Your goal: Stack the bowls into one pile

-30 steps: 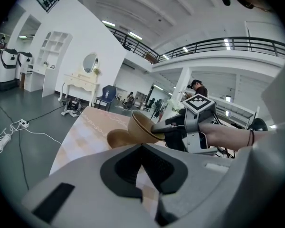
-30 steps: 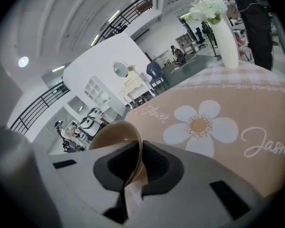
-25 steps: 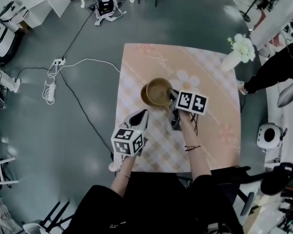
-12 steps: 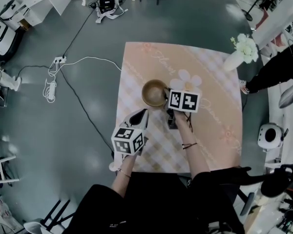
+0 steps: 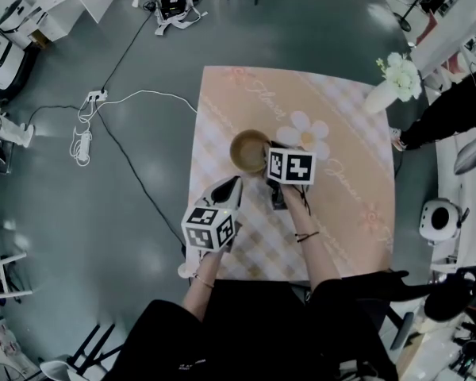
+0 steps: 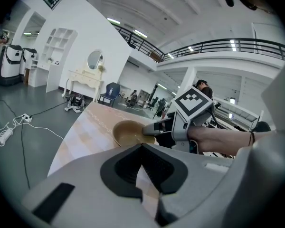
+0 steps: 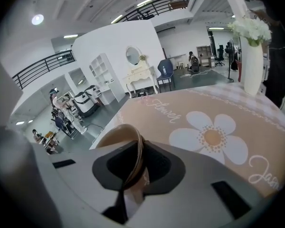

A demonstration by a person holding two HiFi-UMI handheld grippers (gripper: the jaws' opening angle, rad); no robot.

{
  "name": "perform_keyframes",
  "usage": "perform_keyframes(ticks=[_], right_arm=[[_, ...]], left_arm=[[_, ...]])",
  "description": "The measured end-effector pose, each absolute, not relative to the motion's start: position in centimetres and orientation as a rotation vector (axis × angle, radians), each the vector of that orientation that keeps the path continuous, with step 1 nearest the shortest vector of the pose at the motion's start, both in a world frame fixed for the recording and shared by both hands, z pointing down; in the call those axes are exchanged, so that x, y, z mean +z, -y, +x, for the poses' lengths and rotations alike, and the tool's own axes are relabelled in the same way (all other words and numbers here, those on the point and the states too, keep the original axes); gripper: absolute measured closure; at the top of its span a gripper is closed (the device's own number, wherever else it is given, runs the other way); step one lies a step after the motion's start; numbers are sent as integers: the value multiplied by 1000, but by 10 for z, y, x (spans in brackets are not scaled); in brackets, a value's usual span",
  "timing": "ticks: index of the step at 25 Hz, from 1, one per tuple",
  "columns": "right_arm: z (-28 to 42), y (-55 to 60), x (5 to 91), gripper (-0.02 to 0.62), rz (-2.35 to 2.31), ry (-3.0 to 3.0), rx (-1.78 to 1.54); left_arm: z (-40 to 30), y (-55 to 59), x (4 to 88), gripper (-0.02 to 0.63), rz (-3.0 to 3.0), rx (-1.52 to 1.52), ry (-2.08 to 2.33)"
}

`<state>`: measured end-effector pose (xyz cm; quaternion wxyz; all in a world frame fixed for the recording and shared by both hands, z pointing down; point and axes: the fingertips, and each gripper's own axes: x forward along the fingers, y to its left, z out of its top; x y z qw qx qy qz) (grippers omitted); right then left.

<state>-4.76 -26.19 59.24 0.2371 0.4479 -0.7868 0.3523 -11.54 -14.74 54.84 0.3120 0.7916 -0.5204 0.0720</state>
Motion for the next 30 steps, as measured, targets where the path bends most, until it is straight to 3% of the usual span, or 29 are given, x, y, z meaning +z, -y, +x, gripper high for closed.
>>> perform_keyframes(ticks=[5, 14, 20, 30], right_arm=[[-47, 262, 590, 566, 1214, 2162, 882], [-43, 258, 575, 495, 1256, 2220, 862], [-31, 246, 560, 598, 1266, 2306, 897], [-12, 201, 507, 601, 1155, 2629, 873]], left_arm=[[-115, 148, 546, 609, 2089, 184, 1375], [-115, 146, 536, 609, 2109, 168, 1377], [-120, 146, 524, 609, 2151, 162, 1385], [-126, 147, 484, 609, 2287, 119, 1408]])
